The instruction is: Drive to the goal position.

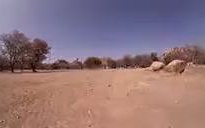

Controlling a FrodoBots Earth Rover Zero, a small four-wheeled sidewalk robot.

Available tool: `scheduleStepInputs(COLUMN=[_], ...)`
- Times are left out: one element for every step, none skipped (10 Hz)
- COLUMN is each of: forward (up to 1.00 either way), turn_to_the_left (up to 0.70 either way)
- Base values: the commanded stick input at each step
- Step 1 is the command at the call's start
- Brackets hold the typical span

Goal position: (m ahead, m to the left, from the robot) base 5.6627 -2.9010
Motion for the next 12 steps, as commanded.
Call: scheduleStepInputs(forward=[0.50, 0.50, 0.50, 0.50, 0.50, 0.50, 0.50, 0.50, 0.50, 0.50, 0.50, 0.50], turn_to_the_left=[0.00, 0.00, 0.00, 0.00, 0.00, 0.00, 0.00, 0.00, 0.00, 0.00, 0.00, 0.00])
